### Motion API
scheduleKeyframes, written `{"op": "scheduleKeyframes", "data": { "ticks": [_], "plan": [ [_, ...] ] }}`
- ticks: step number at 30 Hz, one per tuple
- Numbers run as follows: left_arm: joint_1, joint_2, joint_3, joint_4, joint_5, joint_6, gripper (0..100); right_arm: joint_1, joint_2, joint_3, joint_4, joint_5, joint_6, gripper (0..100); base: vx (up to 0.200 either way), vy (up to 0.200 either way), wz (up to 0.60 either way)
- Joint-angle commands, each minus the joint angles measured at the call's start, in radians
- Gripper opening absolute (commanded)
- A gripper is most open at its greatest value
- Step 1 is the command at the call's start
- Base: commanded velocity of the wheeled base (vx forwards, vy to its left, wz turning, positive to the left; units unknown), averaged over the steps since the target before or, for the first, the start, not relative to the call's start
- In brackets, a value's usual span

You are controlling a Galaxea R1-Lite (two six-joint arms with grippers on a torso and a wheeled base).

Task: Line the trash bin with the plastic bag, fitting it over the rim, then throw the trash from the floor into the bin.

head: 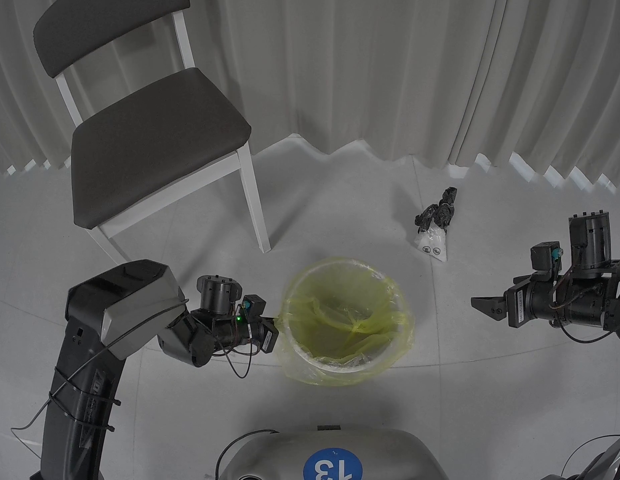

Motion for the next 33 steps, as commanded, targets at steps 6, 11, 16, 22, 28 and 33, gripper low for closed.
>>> {"op": "scheduleKeyframes", "data": {
  "ticks": [6,11,16,22,28,33],
  "plan": [
    [0.000,0.035,-0.081,0.038,0.006,-0.017,0,0.002,0.034,-0.019,0.002,0.000,0.000,100,0.000,0.000,0.00],
    [-0.002,0.034,-0.106,0.092,0.007,-0.017,0,0.011,0.035,-0.018,0.003,-0.001,0.000,100,0.000,0.000,0.00],
    [-0.002,0.032,-0.115,0.118,0.007,-0.015,0,0.011,0.037,-0.015,0.005,-0.003,0.000,100,0.000,0.000,0.00],
    [0.000,0.032,-0.114,0.117,0.007,-0.017,0,0.011,0.038,-0.016,0.003,-0.003,0.001,100,0.000,0.000,0.00],
    [0.009,0.024,-0.089,0.113,0.007,-0.011,0,0.014,0.040,-0.013,0.002,-0.001,0.001,100,0.000,0.000,0.00],
    [0.032,0.017,-0.052,0.094,0.011,-0.005,100,0.014,0.046,-0.015,0.000,-0.001,0.001,100,0.000,0.000,0.00]
  ]
}}
